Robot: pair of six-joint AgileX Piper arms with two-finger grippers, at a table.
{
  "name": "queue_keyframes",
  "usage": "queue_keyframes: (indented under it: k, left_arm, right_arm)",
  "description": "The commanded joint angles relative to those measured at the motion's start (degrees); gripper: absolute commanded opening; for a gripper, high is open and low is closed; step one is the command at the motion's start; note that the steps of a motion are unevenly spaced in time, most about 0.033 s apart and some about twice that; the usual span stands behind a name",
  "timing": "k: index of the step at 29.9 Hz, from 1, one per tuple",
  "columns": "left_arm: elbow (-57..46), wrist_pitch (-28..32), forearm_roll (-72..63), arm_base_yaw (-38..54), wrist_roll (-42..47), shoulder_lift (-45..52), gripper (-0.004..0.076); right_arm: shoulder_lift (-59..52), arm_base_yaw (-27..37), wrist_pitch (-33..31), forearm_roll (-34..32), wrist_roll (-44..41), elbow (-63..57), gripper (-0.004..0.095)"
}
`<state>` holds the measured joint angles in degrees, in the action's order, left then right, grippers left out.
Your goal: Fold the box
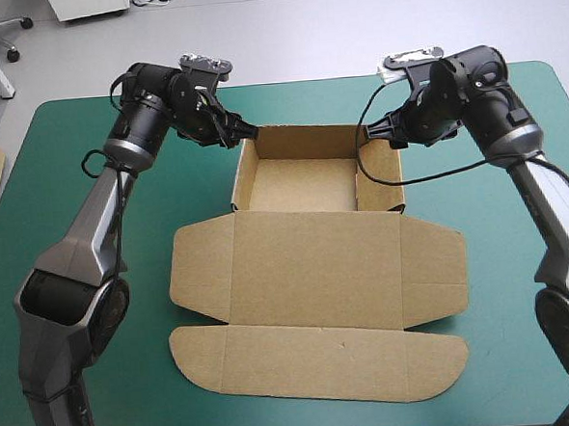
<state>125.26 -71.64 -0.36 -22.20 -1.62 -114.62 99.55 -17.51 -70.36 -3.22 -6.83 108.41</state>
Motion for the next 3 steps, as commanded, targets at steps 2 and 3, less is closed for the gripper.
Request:
queue_keyframes:
  k: [2, 3]
  left_arm:
    - [0.22, -2.17, -0.58, 0.02, -0.57, 7.75, 0.0403]
    - [-1.00, -2.17, -0.58, 0.02, -0.80, 8.98, 0.0403]
  right_arm:
    - [-6.07, 0.43, 1.08, -0.37, 0.76, 1.11, 0.0494]
    - [-6.66, 0.29, 0.80, -0.37, 0.76, 1.11, 0.0492]
